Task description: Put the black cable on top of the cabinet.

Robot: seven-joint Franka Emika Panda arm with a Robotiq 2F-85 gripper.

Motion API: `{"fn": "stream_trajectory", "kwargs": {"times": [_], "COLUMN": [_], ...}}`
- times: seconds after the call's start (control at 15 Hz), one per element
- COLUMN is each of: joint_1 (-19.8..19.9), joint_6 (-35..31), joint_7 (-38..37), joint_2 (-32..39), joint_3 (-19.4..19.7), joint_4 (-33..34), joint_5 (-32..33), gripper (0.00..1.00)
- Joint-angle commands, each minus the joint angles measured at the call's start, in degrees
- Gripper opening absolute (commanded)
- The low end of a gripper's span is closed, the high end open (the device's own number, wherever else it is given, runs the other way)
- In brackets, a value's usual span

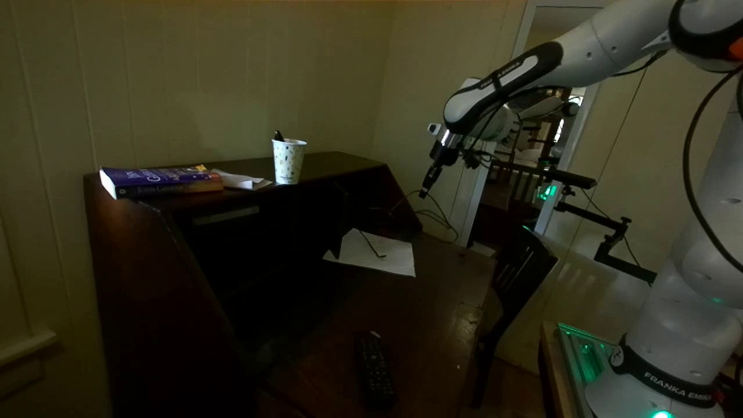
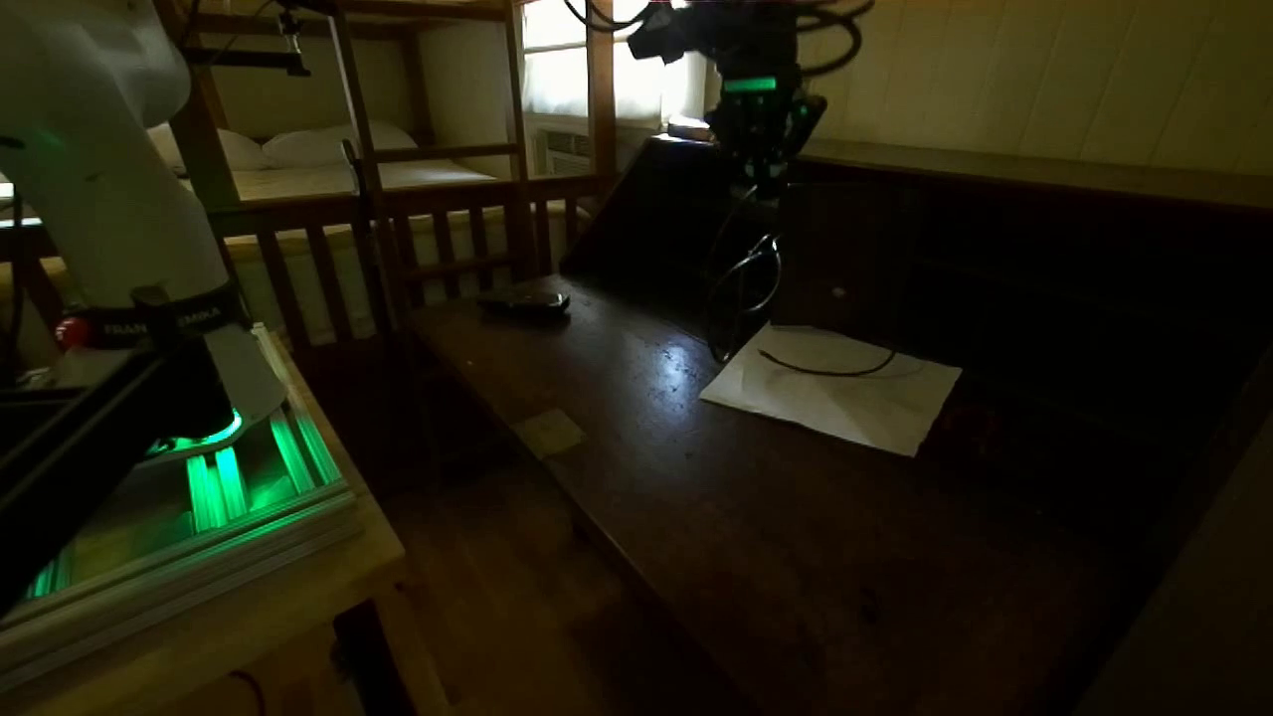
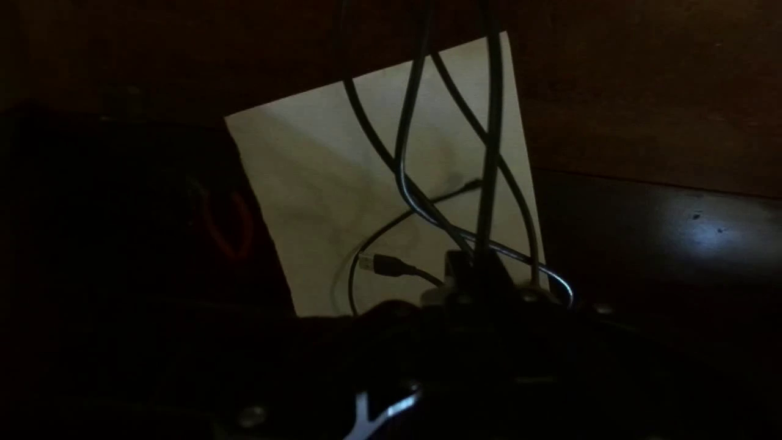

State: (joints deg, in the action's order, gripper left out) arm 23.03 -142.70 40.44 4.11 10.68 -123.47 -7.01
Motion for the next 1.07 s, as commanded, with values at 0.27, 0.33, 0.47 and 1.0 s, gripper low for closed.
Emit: {"fn": "stream_trajectory", "kwargs": {"times": [0.27,0.33,0.47,1.0], "joint_1": [-4.2,-4.5,-5.3,-13.8], "joint_6": [5.4,4.8,4.3,2.6], "joint_7": [-8.0,-10.1,-14.7,-13.7], "joint_2": [-23.2,-25.0,-28.4,-29.4], "joint_3": [3.0,2.8,1.8,1.8], "joint_4": [-3.4,-2.4,0.0,10.7], "joint_5": [10.7,11.8,14.2,15.4], "gripper": [0.01,0.01,0.01,0.06]}}
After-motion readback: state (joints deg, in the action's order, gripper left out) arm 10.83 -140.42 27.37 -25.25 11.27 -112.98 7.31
